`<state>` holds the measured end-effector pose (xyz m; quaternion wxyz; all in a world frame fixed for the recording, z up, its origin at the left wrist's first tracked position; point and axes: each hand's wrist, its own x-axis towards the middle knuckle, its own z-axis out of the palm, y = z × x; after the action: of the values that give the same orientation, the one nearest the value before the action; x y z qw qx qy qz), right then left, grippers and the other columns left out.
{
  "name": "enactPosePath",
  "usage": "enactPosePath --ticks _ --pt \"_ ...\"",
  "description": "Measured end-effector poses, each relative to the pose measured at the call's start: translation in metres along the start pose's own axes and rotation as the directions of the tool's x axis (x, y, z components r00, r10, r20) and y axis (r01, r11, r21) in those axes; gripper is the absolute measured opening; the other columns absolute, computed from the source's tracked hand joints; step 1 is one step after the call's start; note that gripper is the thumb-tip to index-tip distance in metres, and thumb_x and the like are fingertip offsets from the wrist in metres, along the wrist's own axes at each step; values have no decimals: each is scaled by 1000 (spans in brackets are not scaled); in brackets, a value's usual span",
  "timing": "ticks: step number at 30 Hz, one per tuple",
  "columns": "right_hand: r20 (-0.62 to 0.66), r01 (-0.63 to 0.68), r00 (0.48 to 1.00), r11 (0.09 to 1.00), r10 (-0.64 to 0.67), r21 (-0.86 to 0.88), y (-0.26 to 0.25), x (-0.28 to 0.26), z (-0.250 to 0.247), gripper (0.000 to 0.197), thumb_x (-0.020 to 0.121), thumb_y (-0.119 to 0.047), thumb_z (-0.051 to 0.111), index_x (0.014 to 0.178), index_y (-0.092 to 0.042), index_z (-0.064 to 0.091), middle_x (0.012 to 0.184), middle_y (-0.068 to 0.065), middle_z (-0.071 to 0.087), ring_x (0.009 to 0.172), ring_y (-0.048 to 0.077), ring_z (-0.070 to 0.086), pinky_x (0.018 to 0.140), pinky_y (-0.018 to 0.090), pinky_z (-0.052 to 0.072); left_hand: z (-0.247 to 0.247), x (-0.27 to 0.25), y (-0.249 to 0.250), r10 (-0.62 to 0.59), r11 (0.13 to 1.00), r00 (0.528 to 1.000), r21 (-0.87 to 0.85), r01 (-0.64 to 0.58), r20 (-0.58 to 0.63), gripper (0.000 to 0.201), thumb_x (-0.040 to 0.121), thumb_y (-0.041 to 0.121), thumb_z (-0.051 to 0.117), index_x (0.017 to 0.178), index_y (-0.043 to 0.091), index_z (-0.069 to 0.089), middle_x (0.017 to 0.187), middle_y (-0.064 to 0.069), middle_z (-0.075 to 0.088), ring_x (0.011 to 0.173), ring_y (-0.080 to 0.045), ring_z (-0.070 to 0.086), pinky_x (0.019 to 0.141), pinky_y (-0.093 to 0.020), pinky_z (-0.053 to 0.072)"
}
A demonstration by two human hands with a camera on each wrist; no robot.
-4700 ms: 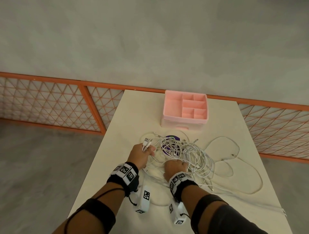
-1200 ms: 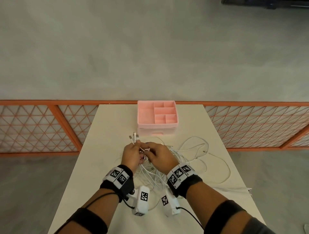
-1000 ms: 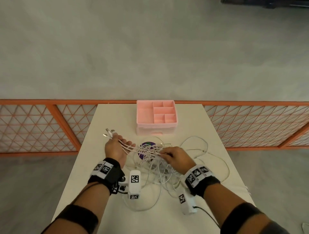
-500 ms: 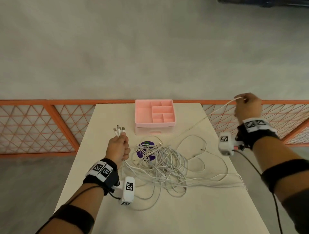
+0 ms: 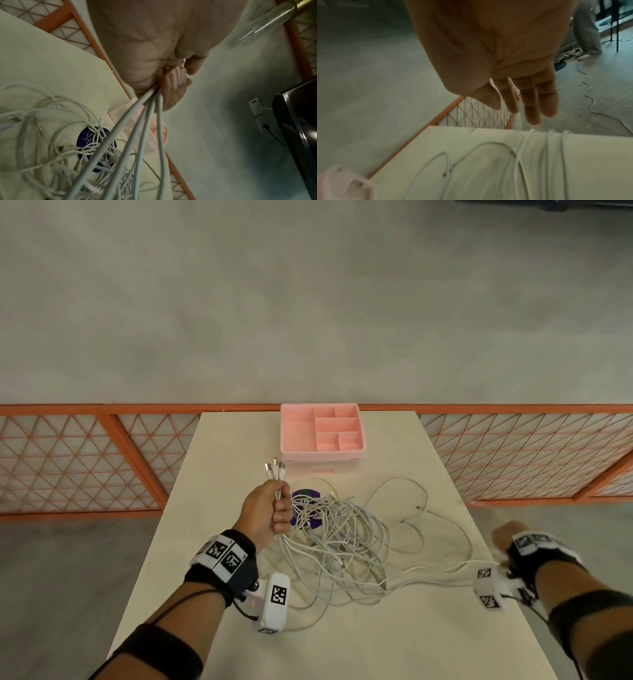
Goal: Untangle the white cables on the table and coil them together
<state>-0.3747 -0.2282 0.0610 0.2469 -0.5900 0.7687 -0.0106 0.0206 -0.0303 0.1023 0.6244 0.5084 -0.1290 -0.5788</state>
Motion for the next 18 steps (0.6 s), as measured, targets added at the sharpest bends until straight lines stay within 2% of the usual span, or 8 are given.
enactPosePath --ticks 3,6,8,10,11,13,15,18 --pt "150 106 985 988 -89 -111 -17 -18 23 44 96 -26 57 136 -10 52 138 11 53 126 27 53 106 36 43 8 1 -5 -8 1000 1000 -19 8 8 23 96 17 35 77 16 49 58 3 30 42 -9 26 40 -19 20" --pt "114 297 936 923 -332 246 -76 -45 35 43 95 -35 61 130 -10 59 132 10 60 122 26 55 100 34 42 18 4 -9 17 1000 1000 6 -17 16 22 97 13 35 79 15 47 58 2 31 44 -10 27 42 -20 23" --pt "65 465 831 755 -552 462 -121 -81 38 41 89 -43 68 120 -17 67 115 0 69 106 16 64 88 26 46 26 7 -11 44 999 999 12 -44 6 20 98 11 35 81 15 47 59 2 32 46 -11 28 43 -21 26" --pt "162 561 657 621 -736 547 -157 -124 48 44 85 -45 71 121 -20 65 109 -6 71 100 7 66 87 22 49 36 8 -11 82 996 996 -31 -82 -19 20 99 11 36 82 13 46 59 0 32 46 -13 29 44 -22 29" --pt "218 564 570 570 -792 597 -171 -144 58 45 85 -41 73 122 -20 63 107 -6 71 98 7 67 89 24 52 40 8 -10 106 991 994 -74 -108 -37 20 100 12 37 82 13 46 59 0 32 46 -13 30 44 -23 30" --pt "266 522 465 505 -844 687 -192 -170 81 49 83 -34 76 125 -24 53 103 0 68 87 17 69 82 34 58 46 6 -5 138 974 988 -169 -149 -73 21 100 14 38 80 13 47 58 0 33 47 -14 34 45 -24 34" --pt "222 490 478 467 -850 736 -200 -182 103 46 88 -32 70 125 -27 43 89 4 63 65 18 64 63 34 54 42 6 3 145 959 987 -237 -157 -69 22 100 15 38 80 14 48 59 0 35 50 -15 37 50 -27 42" --pt "159 689 480 482 -863 541 -192 -176 110 16 99 -32 55 111 -22 52 71 -8 56 57 1 52 61 25 40 21 8 14 177 950 984 -254 -179 -29 24 103 16 35 83 12 49 62 -3 40 56 -19 46 68 -41 54"
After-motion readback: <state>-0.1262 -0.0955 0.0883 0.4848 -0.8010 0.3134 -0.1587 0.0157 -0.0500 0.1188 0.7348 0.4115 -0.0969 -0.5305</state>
